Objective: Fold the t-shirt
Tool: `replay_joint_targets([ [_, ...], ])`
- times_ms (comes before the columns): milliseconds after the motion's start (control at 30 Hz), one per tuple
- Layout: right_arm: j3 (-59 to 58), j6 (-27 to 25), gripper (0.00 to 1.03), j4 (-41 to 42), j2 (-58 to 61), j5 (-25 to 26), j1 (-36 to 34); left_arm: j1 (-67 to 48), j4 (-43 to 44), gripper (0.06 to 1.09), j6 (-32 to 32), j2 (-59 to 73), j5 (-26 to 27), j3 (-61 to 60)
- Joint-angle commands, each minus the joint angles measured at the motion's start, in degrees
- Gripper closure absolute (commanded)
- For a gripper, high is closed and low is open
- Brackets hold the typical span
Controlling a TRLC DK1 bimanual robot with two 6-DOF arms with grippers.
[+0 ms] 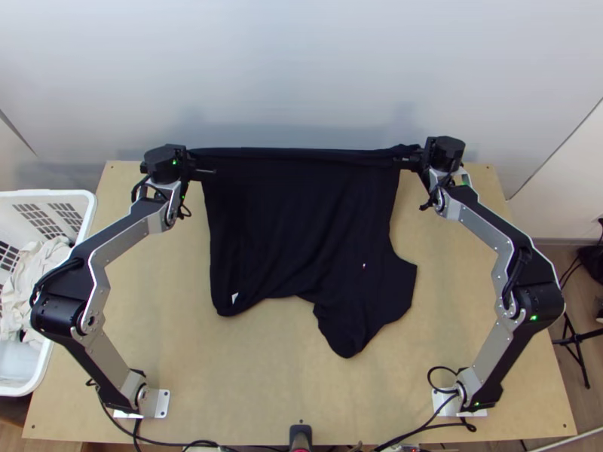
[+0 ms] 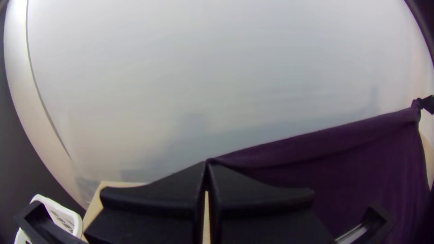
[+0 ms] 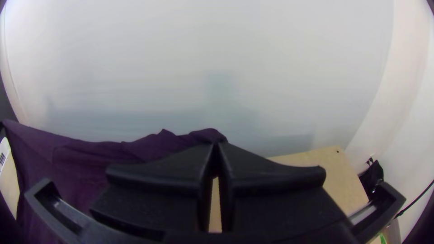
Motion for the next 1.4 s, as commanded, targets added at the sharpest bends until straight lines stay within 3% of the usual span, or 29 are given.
replay_joint_targets([
  [0, -1.27, -0.10, 1.00, -0.35, -0.61, 0.28, 0.14, 0.26, 0.06, 1.05, -0.13, -1.10, -0.22, -3.22],
  [367, -1.98, -0.98, 1.00, -2.90, -2.63, 1.25, 0.58, -0.27, -0.56, 1.05, -0.39, -2.24, -0.49, -4.45],
  [833, -29.05, -1.95, 1.00, -3.60, -19.59, 1.95, 2.33, -4.31, 0.06, 1.05, 1.10, -10.33, -0.49, -21.68],
  [1367, -37.13, -2.03, 1.00, -11.51, -23.37, 1.95, 9.37, -4.93, -1.61, 1.05, 1.10, -14.37, -1.01, -29.77],
])
